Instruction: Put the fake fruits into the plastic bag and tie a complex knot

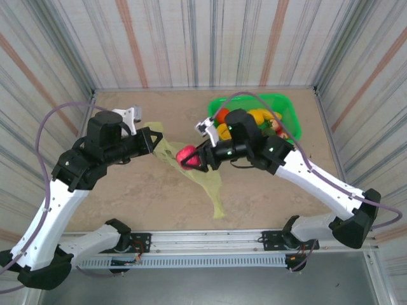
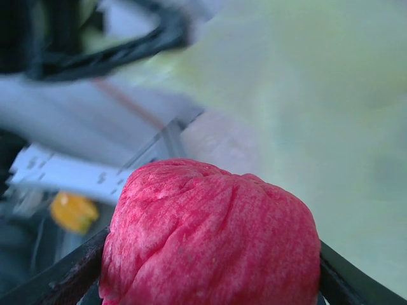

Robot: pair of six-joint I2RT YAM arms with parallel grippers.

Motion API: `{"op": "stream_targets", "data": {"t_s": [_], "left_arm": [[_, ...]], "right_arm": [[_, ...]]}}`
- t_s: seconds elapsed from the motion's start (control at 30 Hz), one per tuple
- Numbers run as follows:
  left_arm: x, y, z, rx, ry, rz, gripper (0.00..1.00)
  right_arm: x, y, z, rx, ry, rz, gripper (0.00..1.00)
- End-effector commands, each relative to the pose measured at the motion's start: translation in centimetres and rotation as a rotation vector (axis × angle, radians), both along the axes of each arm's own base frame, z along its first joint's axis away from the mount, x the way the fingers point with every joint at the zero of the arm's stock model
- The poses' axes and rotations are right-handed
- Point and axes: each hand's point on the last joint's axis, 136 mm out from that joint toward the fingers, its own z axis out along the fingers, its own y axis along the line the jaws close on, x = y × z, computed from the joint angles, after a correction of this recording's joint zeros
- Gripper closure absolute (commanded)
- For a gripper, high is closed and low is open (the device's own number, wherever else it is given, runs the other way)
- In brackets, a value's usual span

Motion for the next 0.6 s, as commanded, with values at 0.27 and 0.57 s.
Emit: {"op": "stream_targets", "data": {"t_s": [0.27,0.57], "left_arm": [[-1.5,0.3,0.8,0.021,-0.065,-0.073,1.00],[-3.6,-0.4,0.1,0.076,-0.148,-0.231,1.00]], "right_arm": [[-0.3,2.5,-8.8,-0.235,0.026,-0.014,0.42],[4.8,1.0,-9.7,-0.246,0.037,-0.193,0.45]]}}
